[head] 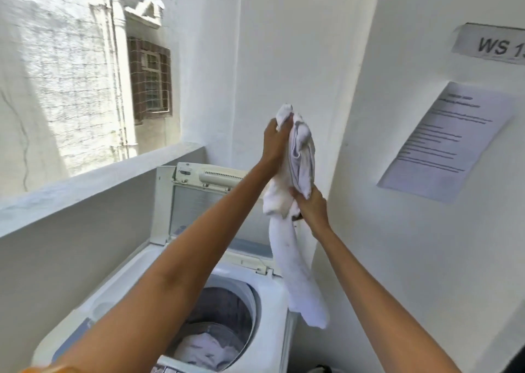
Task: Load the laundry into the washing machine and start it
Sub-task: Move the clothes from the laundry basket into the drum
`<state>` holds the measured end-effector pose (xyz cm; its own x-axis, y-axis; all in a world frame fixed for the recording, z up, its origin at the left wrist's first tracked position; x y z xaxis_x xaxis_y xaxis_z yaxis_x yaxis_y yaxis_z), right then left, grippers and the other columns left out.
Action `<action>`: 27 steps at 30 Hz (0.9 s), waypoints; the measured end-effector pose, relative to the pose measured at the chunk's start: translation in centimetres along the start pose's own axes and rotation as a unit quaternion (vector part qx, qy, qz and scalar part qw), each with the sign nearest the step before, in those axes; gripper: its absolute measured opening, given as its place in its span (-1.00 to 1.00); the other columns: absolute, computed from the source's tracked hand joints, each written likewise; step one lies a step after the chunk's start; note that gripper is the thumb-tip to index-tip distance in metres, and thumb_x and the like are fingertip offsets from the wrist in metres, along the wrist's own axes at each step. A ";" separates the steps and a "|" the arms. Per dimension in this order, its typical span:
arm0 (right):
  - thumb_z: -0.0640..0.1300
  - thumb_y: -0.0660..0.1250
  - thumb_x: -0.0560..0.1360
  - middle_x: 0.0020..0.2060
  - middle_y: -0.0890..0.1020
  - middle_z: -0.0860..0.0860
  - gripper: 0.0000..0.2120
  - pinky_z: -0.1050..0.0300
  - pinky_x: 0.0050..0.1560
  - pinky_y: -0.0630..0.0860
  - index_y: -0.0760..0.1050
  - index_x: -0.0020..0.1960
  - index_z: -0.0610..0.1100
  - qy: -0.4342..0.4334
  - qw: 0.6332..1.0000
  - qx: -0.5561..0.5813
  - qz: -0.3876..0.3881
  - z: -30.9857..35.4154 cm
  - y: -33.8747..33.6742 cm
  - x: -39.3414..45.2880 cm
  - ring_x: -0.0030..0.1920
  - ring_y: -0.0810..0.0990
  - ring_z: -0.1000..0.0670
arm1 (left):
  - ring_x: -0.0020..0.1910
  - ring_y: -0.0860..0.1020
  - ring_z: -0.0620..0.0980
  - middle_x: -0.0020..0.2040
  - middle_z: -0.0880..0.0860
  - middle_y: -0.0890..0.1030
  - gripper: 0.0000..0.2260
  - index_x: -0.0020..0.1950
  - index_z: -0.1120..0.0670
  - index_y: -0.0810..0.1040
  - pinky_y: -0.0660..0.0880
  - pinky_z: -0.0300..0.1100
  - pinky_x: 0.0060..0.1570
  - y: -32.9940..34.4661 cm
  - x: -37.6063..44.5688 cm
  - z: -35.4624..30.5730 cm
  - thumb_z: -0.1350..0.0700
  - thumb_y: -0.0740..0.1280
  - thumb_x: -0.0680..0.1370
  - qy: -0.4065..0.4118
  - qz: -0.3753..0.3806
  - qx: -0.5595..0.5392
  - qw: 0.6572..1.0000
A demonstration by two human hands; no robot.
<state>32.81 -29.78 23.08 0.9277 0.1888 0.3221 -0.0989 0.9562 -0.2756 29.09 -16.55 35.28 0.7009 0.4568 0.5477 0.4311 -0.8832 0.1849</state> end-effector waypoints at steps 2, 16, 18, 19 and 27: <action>-0.11 0.31 0.52 -0.08 0.61 -0.05 -0.77 0.26 -0.20 0.47 0.46 0.15 -0.15 -0.038 0.995 0.072 -0.050 2.6 2.1 -0.4 -0.12 0.56 -0.07 | -0.19 0.53 -0.15 -0.20 -0.03 0.55 -0.84 -0.11 0.08 0.50 0.45 -0.34 -0.19 -2.7 1.2 -1.9 0.06 0.22 0.62 0.017 -0.036 0.014 0.999; -0.02 0.52 0.36 0.36 0.31 -0.02 -0.10 0.23 -0.01 0.56 0.04 0.48 -0.12 -0.017 0.951 -0.038 0.305 -7.1 21.5 -4.4 0.27 0.44 -0.05 | 0.00 0.50 -0.09 0.11 0.10 0.51 -0.79 0.21 0.14 0.45 0.45 -0.25 0.08 -19.1 -4.3 13.9 0.08 0.20 0.62 -0.184 0.105 0.173 0.962; -0.17 0.49 0.40 0.21 0.44 0.00 -0.31 0.43 -0.21 0.51 0.20 0.39 -0.08 0.001 0.957 0.015 0.290 -8.3 22.7 -4.5 0.08 0.51 0.01 | 0.07 0.47 -0.06 0.15 0.09 0.48 -0.74 0.28 0.23 0.43 0.41 -0.20 0.17 -20.5 -6.2 17.3 0.16 0.18 0.63 -0.217 0.145 0.188 0.947; -0.12 0.50 0.39 0.14 0.54 -0.03 -0.42 0.36 -0.25 0.53 0.30 0.31 -0.01 0.011 0.960 0.007 0.280 -9.2 23.3 -4.4 -0.03 0.56 0.00 | 0.10 0.44 -0.07 0.17 0.07 0.47 -0.72 0.31 0.26 0.41 0.38 -0.19 0.21 -21.5 -6.9 18.6 0.19 0.18 0.63 -0.223 0.143 0.201 0.943; 0.11 0.37 0.43 0.05 0.63 -0.13 -0.59 0.05 -0.08 0.46 0.50 0.15 -0.13 0.101 0.922 -0.271 0.256 -21.0 24.4 -6.8 0.06 0.58 -0.21 | -0.04 0.58 0.18 -0.05 0.25 0.63 -0.87 -0.10 0.26 0.61 0.36 -0.23 -0.23 -35.0 -12.4 28.4 0.21 0.37 0.43 -0.325 0.079 0.502 0.797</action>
<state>31.62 -12.40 -4.83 0.8634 0.4859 -0.1357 -0.3981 0.4910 -0.7749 21.48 11.73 -1.13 0.7976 0.5947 -0.1006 0.3163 -0.5544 -0.7698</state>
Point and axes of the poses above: each hand's wrist, its own x-axis towards the middle knuckle, its own y-axis out of the palm, z = x × y, the point moved 7 cm from there along x, towards the middle knuckle
